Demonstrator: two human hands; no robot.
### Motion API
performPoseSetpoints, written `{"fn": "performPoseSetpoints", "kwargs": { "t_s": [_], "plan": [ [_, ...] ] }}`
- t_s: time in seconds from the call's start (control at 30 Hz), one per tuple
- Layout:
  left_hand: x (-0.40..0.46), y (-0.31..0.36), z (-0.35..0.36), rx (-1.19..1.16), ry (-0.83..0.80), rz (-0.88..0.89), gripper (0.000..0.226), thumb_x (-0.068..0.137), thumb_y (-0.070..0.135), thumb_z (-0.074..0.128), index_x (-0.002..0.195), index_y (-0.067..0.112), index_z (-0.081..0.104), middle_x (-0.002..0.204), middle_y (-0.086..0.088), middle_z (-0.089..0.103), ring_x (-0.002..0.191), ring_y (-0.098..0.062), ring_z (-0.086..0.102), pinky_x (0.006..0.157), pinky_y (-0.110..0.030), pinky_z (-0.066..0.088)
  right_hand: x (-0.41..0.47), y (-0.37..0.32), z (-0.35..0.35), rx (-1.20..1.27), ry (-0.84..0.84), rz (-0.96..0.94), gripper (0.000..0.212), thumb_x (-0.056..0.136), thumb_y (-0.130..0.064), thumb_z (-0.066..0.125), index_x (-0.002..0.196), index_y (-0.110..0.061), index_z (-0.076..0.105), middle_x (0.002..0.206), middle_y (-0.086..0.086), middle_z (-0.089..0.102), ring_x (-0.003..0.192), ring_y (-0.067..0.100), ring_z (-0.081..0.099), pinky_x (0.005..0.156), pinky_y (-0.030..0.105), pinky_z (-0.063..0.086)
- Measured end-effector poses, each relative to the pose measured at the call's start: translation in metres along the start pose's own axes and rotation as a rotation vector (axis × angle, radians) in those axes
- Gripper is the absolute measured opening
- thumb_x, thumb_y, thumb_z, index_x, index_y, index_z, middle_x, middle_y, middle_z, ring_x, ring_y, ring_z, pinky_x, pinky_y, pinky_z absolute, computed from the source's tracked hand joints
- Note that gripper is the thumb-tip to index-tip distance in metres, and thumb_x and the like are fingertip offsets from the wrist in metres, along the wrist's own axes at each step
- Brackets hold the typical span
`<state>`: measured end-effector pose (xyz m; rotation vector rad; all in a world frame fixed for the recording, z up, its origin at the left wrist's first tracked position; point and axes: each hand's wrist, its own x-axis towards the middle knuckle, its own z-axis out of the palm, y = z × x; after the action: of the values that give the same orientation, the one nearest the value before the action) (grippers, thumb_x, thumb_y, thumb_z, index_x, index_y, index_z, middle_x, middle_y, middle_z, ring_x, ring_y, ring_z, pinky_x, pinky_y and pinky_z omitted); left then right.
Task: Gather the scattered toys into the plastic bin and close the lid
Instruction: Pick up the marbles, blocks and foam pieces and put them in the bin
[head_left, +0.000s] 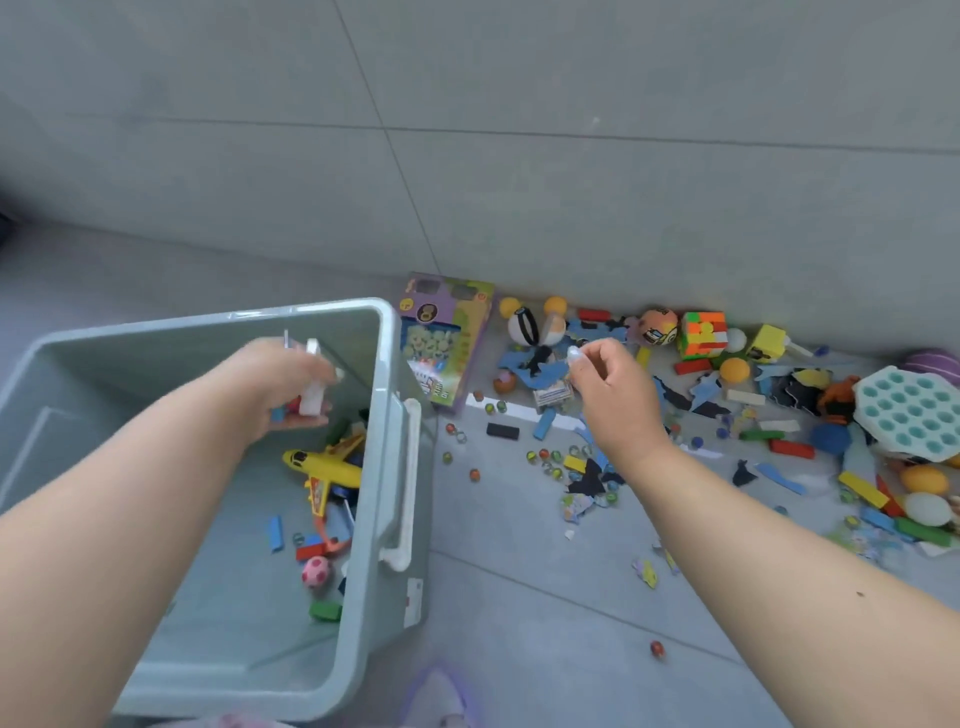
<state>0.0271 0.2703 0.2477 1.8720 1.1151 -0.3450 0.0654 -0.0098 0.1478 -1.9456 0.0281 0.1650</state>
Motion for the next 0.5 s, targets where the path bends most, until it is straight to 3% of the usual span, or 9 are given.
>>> {"fn": "performPoseSetpoints", "kwargs": {
  "t_s": [0.07,0.17,0.2,0.3,0.33,0.5],
  "plan": [
    [0.01,-0.017,0.006,0.1,-0.012,-0.103,0.025,0.088,0.009,0.064,0.107,-0.004,0.054,0.081,-0.017,0.056,0.059,-0.026,0.062,0.048,-0.03,0.053,0.002,0.015,-0.006,-0.061,0.008,0.064,0.019,0.096,-0.03,0.046,0.085,-0.016,0.054,0.074,-0.005,0.054,0.067,0.011,0.047,0.06,0.028,0.038],
    [0.018,-0.017,0.013,0.289,0.109,-0.076,0.033,0.086,0.025,0.066,0.104,-0.001,0.054,0.09,-0.017,0.055,0.082,-0.034,0.059,0.071,-0.037,0.049,0.006,0.043,-0.023,-0.141,0.053,0.155,0.018,0.097,-0.027,0.045,0.086,-0.016,0.053,0.073,-0.005,0.053,0.067,0.013,0.047,0.059,0.028,0.037],
    [0.018,-0.011,0.015,0.318,0.175,-0.032,0.033,0.087,0.027,0.064,0.103,0.001,0.053,0.093,-0.017,0.054,0.087,-0.036,0.056,0.073,-0.037,0.046,0.008,0.053,-0.029,-0.161,0.069,0.186,0.018,0.097,-0.026,0.044,0.086,-0.016,0.053,0.073,-0.005,0.053,0.068,0.015,0.048,0.058,0.028,0.035],
    [0.006,0.013,0.029,0.329,0.327,0.158,0.014,0.084,0.022,0.054,0.079,0.01,0.049,0.069,-0.011,0.042,0.061,-0.027,0.04,0.059,-0.03,0.035,0.013,0.078,-0.047,-0.222,0.1,0.255,0.018,0.097,-0.026,0.043,0.088,-0.014,0.053,0.076,-0.002,0.053,0.074,0.02,0.049,0.057,0.029,0.033],
    [0.001,0.02,0.038,0.323,0.358,0.242,0.007,0.08,0.019,0.051,0.075,0.014,0.048,0.067,-0.01,0.039,0.062,-0.025,0.035,0.058,-0.032,0.034,0.015,0.086,-0.052,-0.236,0.099,0.271,0.017,0.097,-0.025,0.044,0.089,-0.013,0.053,0.079,0.0,0.054,0.076,0.021,0.05,0.059,0.029,0.033],
    [-0.022,0.052,0.105,0.281,0.272,0.489,0.013,0.08,0.018,0.052,0.084,0.014,0.063,0.075,0.0,0.061,0.075,-0.025,0.054,0.068,-0.031,0.044,0.027,0.12,-0.072,-0.377,0.04,0.354,0.009,0.092,-0.019,0.048,0.088,-0.012,0.052,0.081,0.005,0.056,0.078,0.026,0.052,0.06,0.03,0.036]
  ]
}}
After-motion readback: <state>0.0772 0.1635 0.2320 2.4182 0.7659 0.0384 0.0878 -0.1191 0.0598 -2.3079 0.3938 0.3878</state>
